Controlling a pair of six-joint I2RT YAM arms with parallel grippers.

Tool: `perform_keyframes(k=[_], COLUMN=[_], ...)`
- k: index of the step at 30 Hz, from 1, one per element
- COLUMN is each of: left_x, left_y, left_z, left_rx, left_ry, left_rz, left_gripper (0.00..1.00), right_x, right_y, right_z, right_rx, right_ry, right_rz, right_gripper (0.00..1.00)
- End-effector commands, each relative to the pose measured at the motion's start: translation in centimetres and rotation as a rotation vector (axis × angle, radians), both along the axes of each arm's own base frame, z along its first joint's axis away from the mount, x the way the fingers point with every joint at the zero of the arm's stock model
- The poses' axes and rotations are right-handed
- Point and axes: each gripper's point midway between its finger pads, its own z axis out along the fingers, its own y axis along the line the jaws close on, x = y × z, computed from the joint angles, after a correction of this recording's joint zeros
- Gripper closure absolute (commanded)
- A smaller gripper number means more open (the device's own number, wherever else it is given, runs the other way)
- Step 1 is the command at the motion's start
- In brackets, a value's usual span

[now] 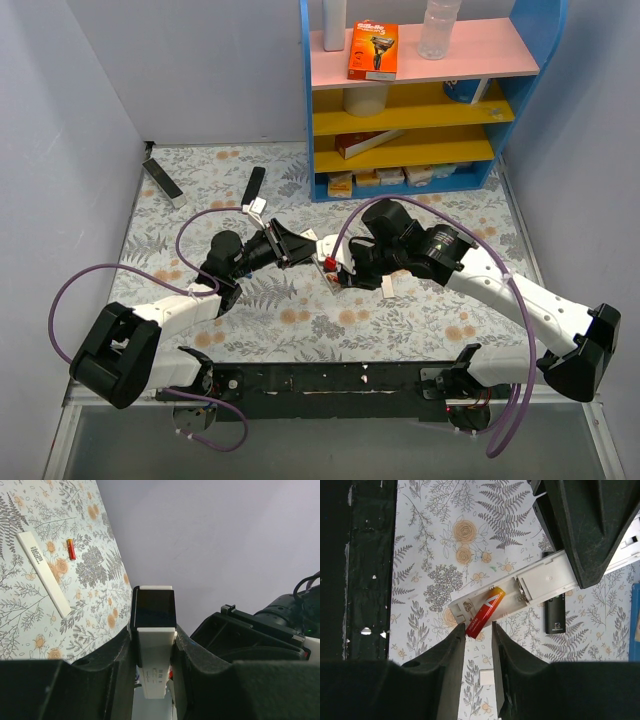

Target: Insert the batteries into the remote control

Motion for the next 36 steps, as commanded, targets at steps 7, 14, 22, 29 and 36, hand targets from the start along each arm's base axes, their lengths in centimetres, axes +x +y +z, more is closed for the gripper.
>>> perform_keyframes(k=[7,14,22,29,36], left_x=[0.2,0.3,0.5,0.7,1.1], left_y=[-0.2,-0.2,0.1,0.1,0.0], left_z=[2.0,1.8,1.5,1.5,1.6], left_rx=[-0.023,-0.021,-0.016,-0.014,-0.025], left_ry=[-0.05,-0.044,-0.037,-0.038,-0.032], left_rz=[-0.014,-0.007,0.015,0.026,0.036], left_gripper=[1.0,1.0,1.0,1.0,1.0], right_x=[0.1,0.1,0.0,0.7,1.0], right_y=[0.5,1.2,2.8,3.2,3.0], right_z=[2.5,2.5,3.2,2.5,1.2], right_rx=[0.046,0.069,0.157,0.144,0.097], right_ry=[-0.027,0.038,0.135,0.164,0.187], right_rz=[0.009,-0.046,-0.113,-0.176,-0.22], right_gripper=[0.66,0.75,0.78,0.78,0.8])
